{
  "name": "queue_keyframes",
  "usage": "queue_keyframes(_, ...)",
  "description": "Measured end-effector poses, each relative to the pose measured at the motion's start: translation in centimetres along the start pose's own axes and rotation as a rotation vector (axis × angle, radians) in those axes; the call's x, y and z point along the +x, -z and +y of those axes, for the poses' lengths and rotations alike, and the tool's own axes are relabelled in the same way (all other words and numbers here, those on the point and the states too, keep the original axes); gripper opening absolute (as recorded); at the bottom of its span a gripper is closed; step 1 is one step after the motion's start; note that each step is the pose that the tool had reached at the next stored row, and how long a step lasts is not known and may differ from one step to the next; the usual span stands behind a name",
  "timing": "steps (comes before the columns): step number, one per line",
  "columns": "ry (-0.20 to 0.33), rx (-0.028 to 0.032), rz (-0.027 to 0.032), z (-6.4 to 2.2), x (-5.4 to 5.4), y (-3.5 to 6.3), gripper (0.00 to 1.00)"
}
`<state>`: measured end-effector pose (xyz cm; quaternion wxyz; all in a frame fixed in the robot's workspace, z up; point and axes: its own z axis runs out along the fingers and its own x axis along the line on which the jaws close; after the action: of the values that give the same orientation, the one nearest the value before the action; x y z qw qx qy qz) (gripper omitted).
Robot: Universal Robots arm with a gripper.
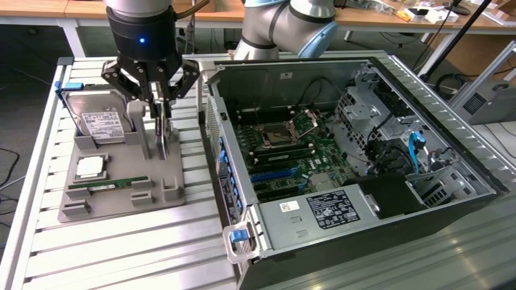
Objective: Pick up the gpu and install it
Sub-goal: 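Pick up the gpu and move the gpu toward the slot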
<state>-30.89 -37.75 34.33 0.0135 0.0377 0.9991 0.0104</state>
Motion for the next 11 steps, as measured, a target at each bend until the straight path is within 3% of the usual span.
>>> queue_keyframes(11,0.000,0.0000,0.0000,0.02,-0.02,0.81,0.27)
